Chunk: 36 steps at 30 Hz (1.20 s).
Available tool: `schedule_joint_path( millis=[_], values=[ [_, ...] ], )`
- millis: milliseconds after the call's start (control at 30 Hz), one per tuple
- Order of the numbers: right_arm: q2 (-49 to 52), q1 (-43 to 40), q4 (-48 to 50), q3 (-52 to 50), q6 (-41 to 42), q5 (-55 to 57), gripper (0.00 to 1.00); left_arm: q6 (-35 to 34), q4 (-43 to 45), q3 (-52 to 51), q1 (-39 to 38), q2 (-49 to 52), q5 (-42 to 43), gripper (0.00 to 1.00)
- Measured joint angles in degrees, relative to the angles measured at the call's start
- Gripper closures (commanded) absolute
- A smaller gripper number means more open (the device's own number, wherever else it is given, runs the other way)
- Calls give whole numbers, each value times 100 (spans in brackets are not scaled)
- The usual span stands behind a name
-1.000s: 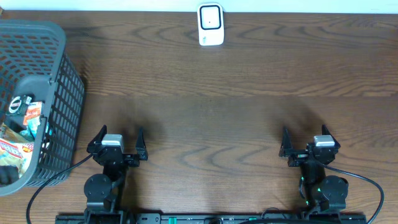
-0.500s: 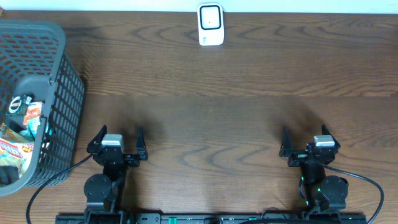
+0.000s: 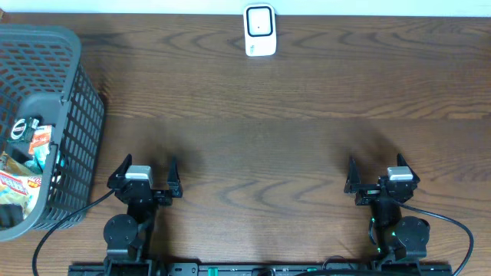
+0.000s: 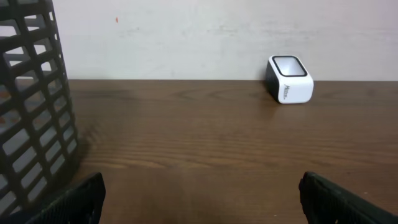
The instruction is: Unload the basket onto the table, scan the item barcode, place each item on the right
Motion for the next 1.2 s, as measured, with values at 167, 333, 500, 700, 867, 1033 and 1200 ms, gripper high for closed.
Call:
schedule_joint_path(
  millis=[167, 333, 500, 700, 867, 1033, 1200],
  values=[
    [0, 0, 0, 0, 0, 0, 1, -356, 184, -11, 0, 0, 949, 2],
    [0, 0, 0, 0, 0, 0, 1, -542, 208, -11, 0, 0, 1672, 3],
    [0, 0, 0, 0, 0, 0, 1, -625, 236, -11, 0, 0, 1886, 2],
    [0, 0, 0, 0, 0, 0, 1, -645, 435, -22, 0, 0, 1971, 3],
    [0, 0, 0, 0, 0, 0, 1, -647, 632, -24, 0, 0, 1961, 3],
    [0, 0, 0, 0, 0, 0, 1, -647, 748, -24, 0, 0, 1757, 2],
    [0, 0, 0, 0, 0, 0, 1, -649, 741, -24, 0, 0, 1023, 2]
  ],
)
